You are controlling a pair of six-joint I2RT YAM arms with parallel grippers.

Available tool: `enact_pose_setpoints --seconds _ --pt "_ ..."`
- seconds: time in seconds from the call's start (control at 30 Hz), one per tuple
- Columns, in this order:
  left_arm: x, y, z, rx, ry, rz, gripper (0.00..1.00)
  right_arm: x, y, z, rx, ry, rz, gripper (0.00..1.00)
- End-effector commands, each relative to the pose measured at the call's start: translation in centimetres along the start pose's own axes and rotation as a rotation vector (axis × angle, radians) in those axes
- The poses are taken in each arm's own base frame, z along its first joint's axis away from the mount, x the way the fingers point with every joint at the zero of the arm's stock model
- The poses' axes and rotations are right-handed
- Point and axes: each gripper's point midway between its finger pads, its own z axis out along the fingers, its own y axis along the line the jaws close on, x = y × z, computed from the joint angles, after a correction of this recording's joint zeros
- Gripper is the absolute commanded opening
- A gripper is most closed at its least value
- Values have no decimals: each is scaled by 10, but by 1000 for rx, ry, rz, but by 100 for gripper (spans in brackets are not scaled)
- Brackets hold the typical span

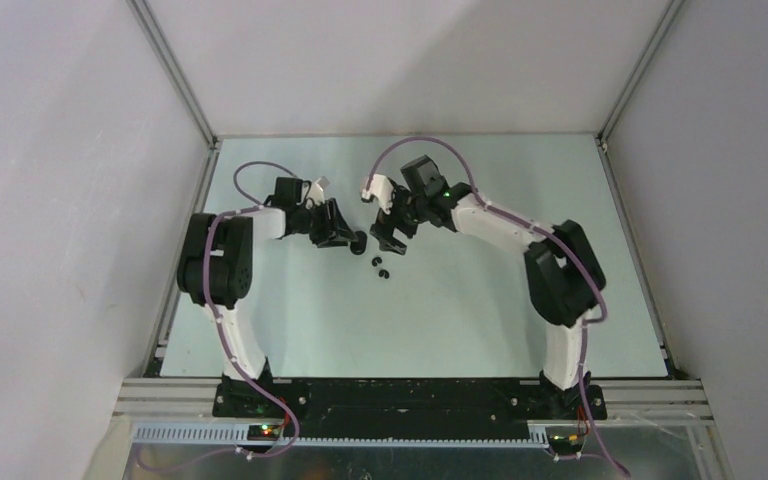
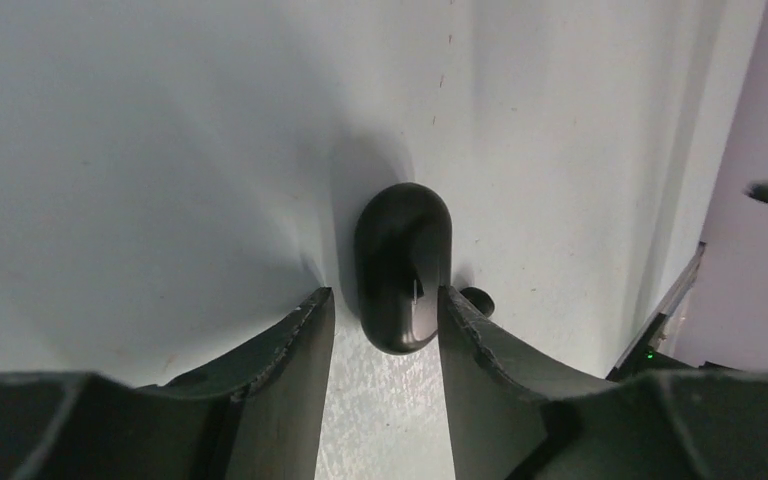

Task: Insert the wireless bluetooth earbuds into the charging case
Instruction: Move the charging case to the center of the board, then pick up the charging case at the center of the board.

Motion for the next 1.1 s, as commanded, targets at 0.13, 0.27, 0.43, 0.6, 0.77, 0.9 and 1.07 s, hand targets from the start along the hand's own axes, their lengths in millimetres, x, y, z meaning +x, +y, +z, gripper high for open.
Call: enact_pose_setpoints --seconds 0.13,0.27,0.43,0.6,0.77,0.9,1.07 --pt "-23 15 -18 116 -102 -101 53 -17 -33 50 -26 6 -230 99" --pt "-33 26 -29 151 -153 -165 57 -10 -35 73 -48 41 -250 99" --pt "-33 28 -29 142 -158 -181 66 -16 -18 89 -106 41 -240 99" --pt "-33 30 -29 138 -160 -188 74 -7 -14 106 -119 70 -190 99" --pt "-33 31 -29 138 -162 -197 80 8 -8 117 -135 106 -171 97" --pt "-33 32 -29 139 -163 -201 84 13 -10 122 -122 126 -171 95" --pt "-33 32 -29 140 -163 -201 86 13 -15 124 -102 135 -174 93"
